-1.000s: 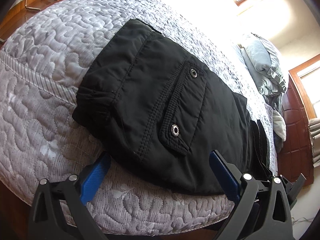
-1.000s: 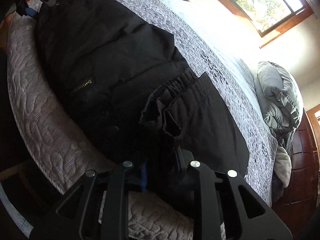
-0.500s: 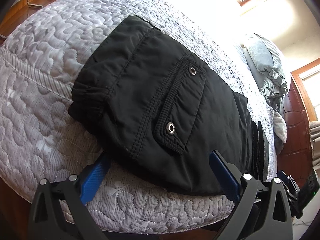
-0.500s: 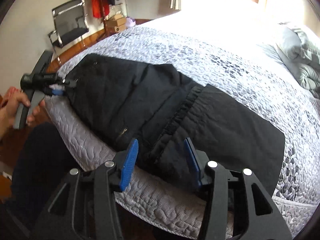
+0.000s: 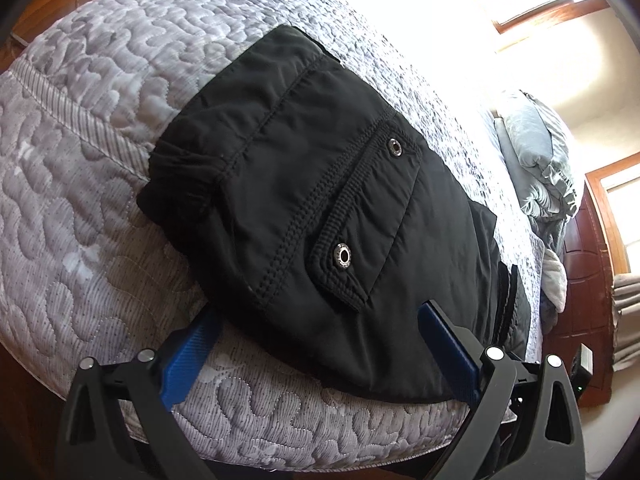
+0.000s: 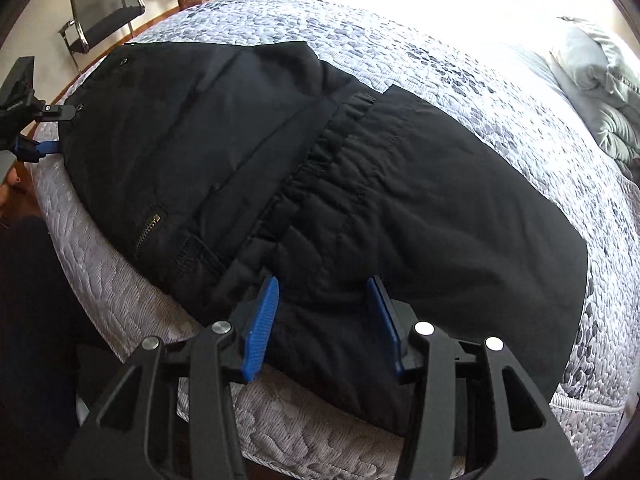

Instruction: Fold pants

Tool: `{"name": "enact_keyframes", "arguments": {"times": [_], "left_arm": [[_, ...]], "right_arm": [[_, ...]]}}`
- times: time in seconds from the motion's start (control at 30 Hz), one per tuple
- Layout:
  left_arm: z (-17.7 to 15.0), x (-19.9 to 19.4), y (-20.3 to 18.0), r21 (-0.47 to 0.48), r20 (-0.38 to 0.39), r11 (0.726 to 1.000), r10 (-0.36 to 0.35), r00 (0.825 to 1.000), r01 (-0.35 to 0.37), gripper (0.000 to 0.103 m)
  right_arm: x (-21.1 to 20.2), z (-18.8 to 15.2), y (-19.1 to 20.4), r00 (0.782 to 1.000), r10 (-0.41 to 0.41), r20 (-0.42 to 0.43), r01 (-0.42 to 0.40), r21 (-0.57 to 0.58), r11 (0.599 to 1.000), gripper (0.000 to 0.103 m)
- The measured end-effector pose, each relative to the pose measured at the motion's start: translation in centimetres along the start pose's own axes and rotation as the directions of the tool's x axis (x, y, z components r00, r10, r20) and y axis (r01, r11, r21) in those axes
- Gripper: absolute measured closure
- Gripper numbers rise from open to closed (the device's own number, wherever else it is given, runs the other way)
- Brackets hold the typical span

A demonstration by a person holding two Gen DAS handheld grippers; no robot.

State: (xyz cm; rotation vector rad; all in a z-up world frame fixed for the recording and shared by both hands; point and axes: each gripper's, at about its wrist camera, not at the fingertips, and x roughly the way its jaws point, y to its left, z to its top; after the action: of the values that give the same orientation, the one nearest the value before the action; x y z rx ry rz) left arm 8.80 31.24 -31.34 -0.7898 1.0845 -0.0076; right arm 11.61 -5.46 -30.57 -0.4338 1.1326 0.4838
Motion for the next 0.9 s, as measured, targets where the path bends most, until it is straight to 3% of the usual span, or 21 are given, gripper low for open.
{"name": "enact_keyframes", "arguments": {"times": [0.2, 0.33, 0.47, 0.7, 0.9], "left_arm": [[0.3, -1.1, 2.3, -0.137, 0.048, 0.986, -0.092, 0.995, 0.098, 0.004], [0.3, -1.7, 4.2, -0.250, 0.103, 0.951, -0.163, 0.981, 0.184, 0.004], [0.3, -1.7, 5.5, -0.322, 0.140, 0.923, -0.176, 0.974, 0.213, 0.004], [-0.1, -1.1, 7.2, -0.378, 0.181, 0.900, -0.156, 0.971, 0.216, 0.004], [-0.2, -0.4, 6.8, -0.385, 0.221, 0.892, -0.160, 0.962, 0.237, 0.004]], "right_arm": [[-4.0, 3.0, -1.1, 0.987, 0.161, 0.006, -0.160, -0.057, 0.985, 0.041], [-5.4, 6.4, -0.9, 0.957, 0.289, -0.034, -0.291, -0.089, 0.953, 0.028], [-6.0, 10.8, 1.0, 0.926, 0.365, -0.096, -0.377, -0.169, 0.911, 0.017], [-4.0, 19.7, 5.9, 0.886, 0.404, -0.226, -0.457, -0.289, 0.841, 0.015], [0.4, 26.7, 11.2, 0.866, 0.353, -0.354, -0.477, -0.373, 0.795, 0.014]]}}
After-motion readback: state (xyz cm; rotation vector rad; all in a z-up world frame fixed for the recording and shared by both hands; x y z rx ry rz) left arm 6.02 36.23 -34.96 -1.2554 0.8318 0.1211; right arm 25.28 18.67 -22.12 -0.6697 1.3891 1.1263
